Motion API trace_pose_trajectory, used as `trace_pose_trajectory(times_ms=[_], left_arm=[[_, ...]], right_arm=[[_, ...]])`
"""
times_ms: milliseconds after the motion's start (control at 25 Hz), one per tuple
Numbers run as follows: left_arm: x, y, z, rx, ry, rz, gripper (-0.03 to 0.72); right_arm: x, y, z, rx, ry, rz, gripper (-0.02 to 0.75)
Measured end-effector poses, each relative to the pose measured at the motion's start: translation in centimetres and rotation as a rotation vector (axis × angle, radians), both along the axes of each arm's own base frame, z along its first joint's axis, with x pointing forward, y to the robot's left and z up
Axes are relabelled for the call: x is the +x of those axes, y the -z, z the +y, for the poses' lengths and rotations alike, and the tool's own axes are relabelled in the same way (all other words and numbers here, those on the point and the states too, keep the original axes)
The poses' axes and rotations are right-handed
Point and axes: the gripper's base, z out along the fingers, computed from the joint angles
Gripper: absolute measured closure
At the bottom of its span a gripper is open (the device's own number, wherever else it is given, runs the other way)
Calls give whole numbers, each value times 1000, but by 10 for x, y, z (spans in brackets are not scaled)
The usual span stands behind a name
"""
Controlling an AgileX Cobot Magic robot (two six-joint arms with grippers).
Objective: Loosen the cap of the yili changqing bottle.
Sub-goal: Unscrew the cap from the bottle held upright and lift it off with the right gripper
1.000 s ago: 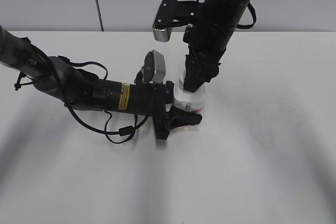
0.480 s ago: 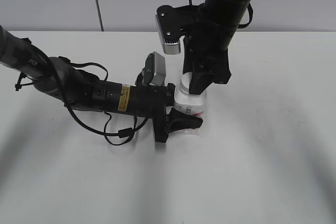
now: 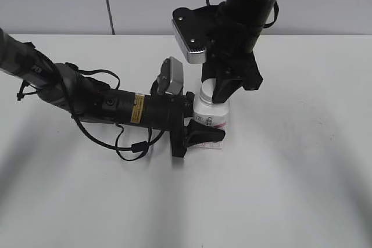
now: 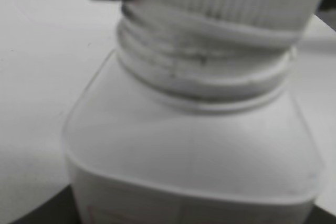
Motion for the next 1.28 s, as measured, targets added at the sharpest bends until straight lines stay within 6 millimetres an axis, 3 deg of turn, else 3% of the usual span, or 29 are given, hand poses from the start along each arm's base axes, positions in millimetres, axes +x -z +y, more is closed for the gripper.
trace_pose_trajectory(times_ms=[720, 1280], left_arm=[[-2, 0, 0, -3, 14, 14, 298], [-2, -2, 0, -26, 19, 23, 300]], right_arm=[[1, -4, -1, -19, -219, -59, 350], [3, -10, -1, -30, -273, -84, 351]])
